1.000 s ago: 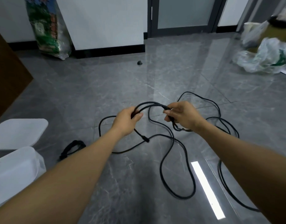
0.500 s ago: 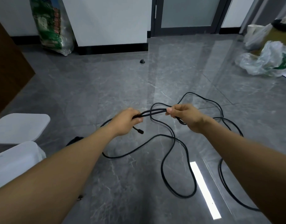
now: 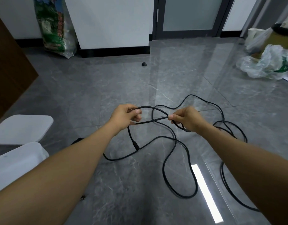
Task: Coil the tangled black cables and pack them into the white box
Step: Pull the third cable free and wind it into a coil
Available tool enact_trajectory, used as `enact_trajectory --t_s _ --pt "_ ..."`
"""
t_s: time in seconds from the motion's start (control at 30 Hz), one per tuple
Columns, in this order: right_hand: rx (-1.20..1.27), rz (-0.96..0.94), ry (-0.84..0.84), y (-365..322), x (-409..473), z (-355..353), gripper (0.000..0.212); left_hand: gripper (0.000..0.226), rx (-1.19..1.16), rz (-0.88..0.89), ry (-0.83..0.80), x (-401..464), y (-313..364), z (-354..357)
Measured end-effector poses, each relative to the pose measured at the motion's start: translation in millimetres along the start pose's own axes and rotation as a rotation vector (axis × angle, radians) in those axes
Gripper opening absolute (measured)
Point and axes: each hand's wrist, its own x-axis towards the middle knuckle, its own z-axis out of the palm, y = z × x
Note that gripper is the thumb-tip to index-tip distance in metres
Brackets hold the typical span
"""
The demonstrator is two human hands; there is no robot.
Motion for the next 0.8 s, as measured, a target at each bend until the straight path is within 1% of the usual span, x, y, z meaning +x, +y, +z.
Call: enact_trajectory --t_s 0.07,0.1,0.2,0.23,0.3,0.37,0.4,0.47,0.53,0.57,0.6,0.63,0.7,0.73,0.8 --pt "-0.109 -0.025 0.016 0.7 -0.6 -0.1 0.044 0.015 -0.03 -0.007 0.066 1.5 1.4 1.7" --pt "-0.147 -0.045 0.03 2.5 -0.4 -0.6 0.045 0.015 -0.028 -0.004 0.119 2.8 1.9 2.2" --pt "-0.198 -0.124 0.04 1.3 -2.2 -2.6 0.029 0.011 0.041 0.013 0.286 7.6 1.7 1.6" --pt "-0.227 -0.163 0.014 -2.5 -4.0 -2.4 0.023 0.008 0.082 0.007 0.324 8.6 1.3 1.7" --pt "-0.304 -0.242 -0.041 -10.5 -5.5 0.2 0.013 0.014 0.168 0.021 0.353 9.4 4.4 4.5" --pt "-0.319 -0.294 -0.052 -17.8 -4.9 2.1 0.012 0.024 0.215 0.084 0.325 10.3 10.0 8.4" --pt "-0.288 -0.308 -0.038 -19.7 -3.3 1.7 0.012 0.028 0.24 0.112 0.302 11.1 13.2 10.0" --pt "-0.188 -0.322 0.011 -22.0 -0.5 -1.0 0.01 0.035 0.379 0.145 0.248 11.1 16.5 11.5" --pt "-0.06 -0.317 0.049 -23.1 0.9 -4.4 0.008 0.051 0.515 0.135 0.15 10.3 13.6 11.9" --pt "-0.012 -0.308 0.066 -22.8 1.5 -6.1 0.009 0.062 0.551 0.139 0.094 8.6 13.4 12.4" --pt "0.022 -0.299 0.087 -22.3 2.0 -7.9 0.01 0.069 0.593 0.138 0.041 6.1 13.3 13.2" --pt "0.056 -0.292 0.114 -21.3 2.4 -9.8 0.012 0.068 0.644 0.144 0.006 3.1 13.7 14.9" --pt "0.133 -0.277 0.18 -19.2 4.1 -14.2 0.016 0.052 0.734 0.172 -0.011 0.4 12.4 17.1" --pt "0.158 -0.263 0.222 -17.9 5.6 -16.6 0.019 0.044 0.733 0.199 0.002 0.4 13.0 17.4" --pt "0.185 -0.21 0.305 -14.3 7.5 -21.1 0.023 0.027 0.631 0.233 0.029 2.6 13.3 17.0"
